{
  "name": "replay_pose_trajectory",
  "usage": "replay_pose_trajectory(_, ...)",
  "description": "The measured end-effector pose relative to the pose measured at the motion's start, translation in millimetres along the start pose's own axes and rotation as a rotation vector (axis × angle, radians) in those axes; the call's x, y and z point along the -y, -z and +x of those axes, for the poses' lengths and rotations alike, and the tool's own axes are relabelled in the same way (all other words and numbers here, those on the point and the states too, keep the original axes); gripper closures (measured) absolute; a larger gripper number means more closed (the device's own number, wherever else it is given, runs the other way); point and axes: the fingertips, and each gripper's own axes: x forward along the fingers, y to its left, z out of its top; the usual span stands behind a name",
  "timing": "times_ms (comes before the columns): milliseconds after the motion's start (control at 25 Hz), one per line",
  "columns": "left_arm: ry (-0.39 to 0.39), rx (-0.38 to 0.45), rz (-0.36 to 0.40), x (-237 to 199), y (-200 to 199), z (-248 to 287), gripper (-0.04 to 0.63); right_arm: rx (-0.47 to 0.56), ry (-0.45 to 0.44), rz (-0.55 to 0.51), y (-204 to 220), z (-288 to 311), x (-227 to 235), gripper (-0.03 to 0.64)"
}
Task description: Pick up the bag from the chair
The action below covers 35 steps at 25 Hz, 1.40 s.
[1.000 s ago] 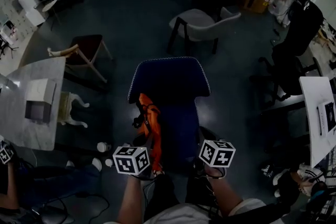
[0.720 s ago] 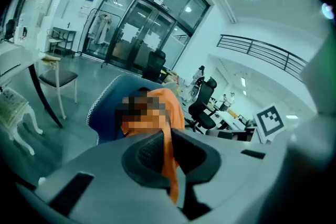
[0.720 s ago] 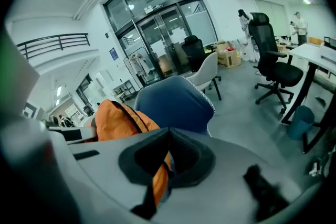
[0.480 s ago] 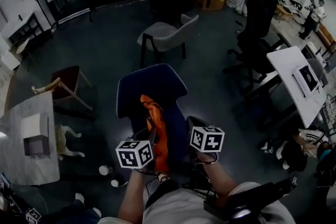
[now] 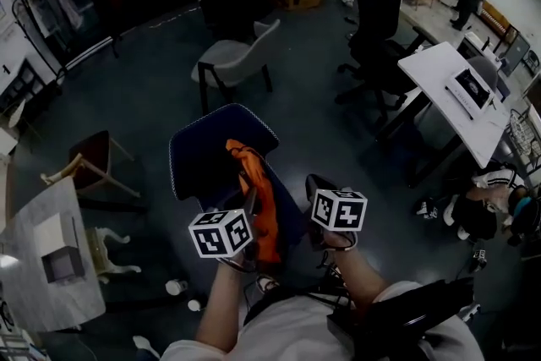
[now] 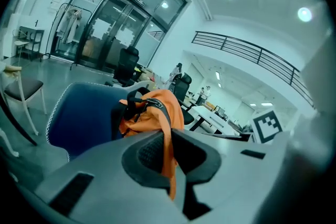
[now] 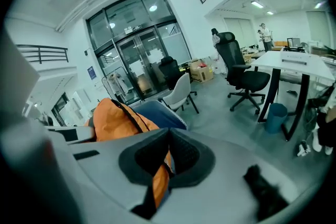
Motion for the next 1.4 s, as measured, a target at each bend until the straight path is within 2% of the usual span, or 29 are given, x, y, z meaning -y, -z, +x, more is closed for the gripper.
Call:
replay_pose_trajectory(120,-0.002,-0.005,0.018,22,4,12,0.563,0.005,0.005,0.020,-4,-9,24,0.584)
replay_pose_trajectory(480,-0.077,0.013,0.016,92,19,55,0.563,0.022,-0.019,0.029,-30,-49,101,0.584)
replay_pose_trajectory(640,-0.083,0.032,0.008,128,25,73,0.563,0.018,-0.001,0.024,-38,-67,141,0.584)
replay_pose_trajectory(840,-0.097,0.061,0.021,167,32,93,0.563,0.027,-0.021,0.019,-42,-90,180,0.584)
replay_pose_trajectory(1000,-0.100,0.055,0.035,196,38,107,0.563,0.029,-0.018,-0.006,-50,-111,210,0.584)
replay_pose_trajectory(1240,-0.085,0.044,0.057,225,41,123,0.563,0.071,0.014,-0.008,-66,-133,237,0.584)
replay_pose_trajectory(1400,-0.063,0.026,0.075,228,37,128,0.563,0.104,0.033,-0.013,-75,-139,234,0.584)
